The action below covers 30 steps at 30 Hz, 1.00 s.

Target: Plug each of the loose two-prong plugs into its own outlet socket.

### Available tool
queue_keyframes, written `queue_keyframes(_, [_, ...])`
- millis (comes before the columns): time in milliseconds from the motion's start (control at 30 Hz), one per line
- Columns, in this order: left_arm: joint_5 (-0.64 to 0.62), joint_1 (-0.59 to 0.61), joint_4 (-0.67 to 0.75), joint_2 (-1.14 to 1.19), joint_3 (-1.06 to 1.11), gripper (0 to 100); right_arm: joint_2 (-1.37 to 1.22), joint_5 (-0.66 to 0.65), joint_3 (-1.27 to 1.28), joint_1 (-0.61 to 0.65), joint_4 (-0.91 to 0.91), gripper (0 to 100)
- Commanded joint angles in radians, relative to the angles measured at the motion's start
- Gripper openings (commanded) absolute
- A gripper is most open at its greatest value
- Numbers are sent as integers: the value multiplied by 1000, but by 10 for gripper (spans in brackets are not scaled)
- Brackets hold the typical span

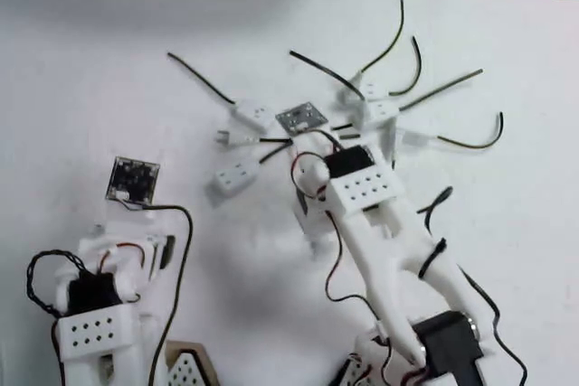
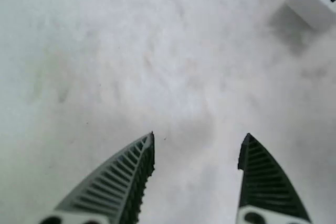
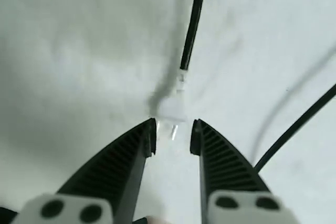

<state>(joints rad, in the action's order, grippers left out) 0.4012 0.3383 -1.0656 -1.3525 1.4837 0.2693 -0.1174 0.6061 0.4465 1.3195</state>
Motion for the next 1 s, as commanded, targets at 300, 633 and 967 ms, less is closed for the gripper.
queue_keyframes(300, [14,12,-3,-21,-5,256,42,-2,80,85,-22,172])
queue_keyframes(633, [14,12,-3,-21,-5,256,33,95,87,-5,-120,173])
queue_keyframes(967, [14,12,-3,-21,-5,256,31,98,158,-36,-162,173])
